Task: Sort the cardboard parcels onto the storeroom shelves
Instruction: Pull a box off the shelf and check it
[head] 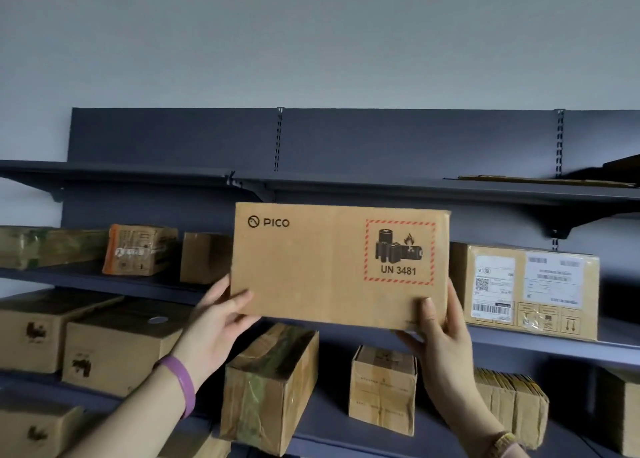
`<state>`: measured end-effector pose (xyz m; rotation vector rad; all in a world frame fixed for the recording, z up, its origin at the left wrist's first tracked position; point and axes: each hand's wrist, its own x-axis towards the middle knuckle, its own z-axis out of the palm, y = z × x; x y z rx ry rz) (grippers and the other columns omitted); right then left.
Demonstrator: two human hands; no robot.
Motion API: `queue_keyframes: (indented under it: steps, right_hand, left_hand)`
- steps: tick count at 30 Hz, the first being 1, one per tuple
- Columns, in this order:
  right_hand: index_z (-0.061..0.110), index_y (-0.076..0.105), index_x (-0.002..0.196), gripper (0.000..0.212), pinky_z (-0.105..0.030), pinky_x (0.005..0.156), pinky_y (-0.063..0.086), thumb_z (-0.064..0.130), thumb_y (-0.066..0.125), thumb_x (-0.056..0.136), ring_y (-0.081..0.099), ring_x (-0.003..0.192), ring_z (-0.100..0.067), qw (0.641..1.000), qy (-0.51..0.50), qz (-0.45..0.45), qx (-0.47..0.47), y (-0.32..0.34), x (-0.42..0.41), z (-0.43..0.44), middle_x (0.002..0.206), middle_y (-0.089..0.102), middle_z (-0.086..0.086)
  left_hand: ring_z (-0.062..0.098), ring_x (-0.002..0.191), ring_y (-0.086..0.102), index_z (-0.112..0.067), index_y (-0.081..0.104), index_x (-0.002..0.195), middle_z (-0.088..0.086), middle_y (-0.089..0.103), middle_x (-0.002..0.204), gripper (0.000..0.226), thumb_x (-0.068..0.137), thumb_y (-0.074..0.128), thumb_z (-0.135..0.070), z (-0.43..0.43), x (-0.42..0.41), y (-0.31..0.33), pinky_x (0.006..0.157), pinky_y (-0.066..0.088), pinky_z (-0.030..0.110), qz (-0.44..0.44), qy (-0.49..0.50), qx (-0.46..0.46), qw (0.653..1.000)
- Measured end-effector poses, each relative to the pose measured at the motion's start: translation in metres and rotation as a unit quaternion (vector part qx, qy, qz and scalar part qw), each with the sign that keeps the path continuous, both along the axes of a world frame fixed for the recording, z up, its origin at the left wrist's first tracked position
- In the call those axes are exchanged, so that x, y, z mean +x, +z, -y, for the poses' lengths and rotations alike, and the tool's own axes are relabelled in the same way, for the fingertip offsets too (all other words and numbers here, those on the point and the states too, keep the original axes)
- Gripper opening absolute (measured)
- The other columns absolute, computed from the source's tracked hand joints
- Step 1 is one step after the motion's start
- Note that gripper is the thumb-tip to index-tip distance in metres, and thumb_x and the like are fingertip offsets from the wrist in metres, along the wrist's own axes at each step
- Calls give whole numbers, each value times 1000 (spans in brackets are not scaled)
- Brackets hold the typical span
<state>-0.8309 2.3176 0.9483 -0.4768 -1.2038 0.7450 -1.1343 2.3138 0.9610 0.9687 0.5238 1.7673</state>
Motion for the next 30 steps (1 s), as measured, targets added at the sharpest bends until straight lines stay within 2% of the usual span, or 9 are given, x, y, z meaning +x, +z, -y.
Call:
queue_keyframes:
  steps: [4, 6, 8, 11, 14, 16, 21, 26, 30]
  right_hand:
    - [31, 54, 133, 34, -40, 80, 60, 29, 46, 100, 58, 121, -30, 995, 27, -89, -47, 4, 18, -18, 126, 65, -3]
    - [30, 58, 128, 30, -42, 84, 56, 29, 43, 102, 56, 124, -31, 991, 41, -105, -67, 6, 22, -23, 129, 63, -7]
    - [29, 62, 122, 28, -39, 82, 58, 30, 41, 102, 57, 122, -29, 989, 55, -109, -88, 5, 22, -25, 131, 62, -9]
    - [21, 59, 125, 30, -30, 71, 60, 30, 41, 103, 61, 112, -23, 985, 53, -111, -119, -2, 16, -30, 131, 60, -14]
    - [15, 50, 135, 37, -19, 61, 58, 32, 40, 104, 65, 94, -4, 985, 9, -104, -137, -7, 6, -37, 133, 58, -16]
    - [18, 44, 139, 41, -27, 65, 55, 36, 41, 103, 61, 107, -13, 979, 34, -115, -164, -8, -5, -38, 136, 56, -10]
    - [50, 35, 141, 48, -52, 84, 56, 61, 37, 94, 63, 115, -24, 987, 92, 6, -132, -7, -44, -22, 132, 61, 9]
    - [50, 42, 139, 70, -25, 75, 59, 81, 49, 76, 63, 116, -7, 985, 123, 106, -57, -8, -61, 4, 132, 62, 14]
    - [46, 35, 145, 68, -44, 100, 52, 42, 69, 86, 60, 120, -9, 986, 79, 141, -33, -13, -51, 3, 132, 61, 15]
  left_hand:
    - [32, 119, 58, -25, 51, 134, 12, 57, 133, 50, 88, 56, -45, 8, 3, -3, 91, 53, 50, 37, -71, -11, 997]
    - [39, 117, 57, -37, 47, 127, 18, 51, 130, 44, 86, 59, -46, 8, -1, -2, 90, 52, 55, 91, -61, -61, 992]
    - [41, 113, 60, -35, 52, 121, 23, 54, 127, 43, 82, 64, -50, 10, -3, -2, 87, 53, 56, 110, -94, -92, 985]
    - [37, 114, 61, -27, 56, 128, 18, 60, 128, 52, 85, 58, -56, 13, -4, -7, 89, 52, 52, 65, -154, -52, 985]
    - [34, 118, 58, -26, 56, 130, 16, 60, 129, 54, 86, 55, -58, 17, -2, -12, 96, 48, 53, 37, -152, -20, 987]
    - [32, 116, 60, -24, 56, 130, 16, 61, 128, 51, 88, 53, -53, 21, 4, -12, 93, 49, 53, 33, -143, -1, 989]
    - [29, 116, 61, -19, 55, 131, 13, 63, 127, 49, 88, 57, -42, 24, 33, -7, 90, 52, 51, 70, -121, 37, 990]
    - [28, 113, 63, -22, 52, 132, 10, 65, 124, 49, 86, 66, -30, 10, 49, -7, 84, 56, 47, 113, -67, 29, 991]
    - [28, 111, 64, -19, 53, 129, 11, 66, 122, 50, 82, 70, -25, -3, 52, -16, 87, 55, 50, 108, -57, -8, 993]
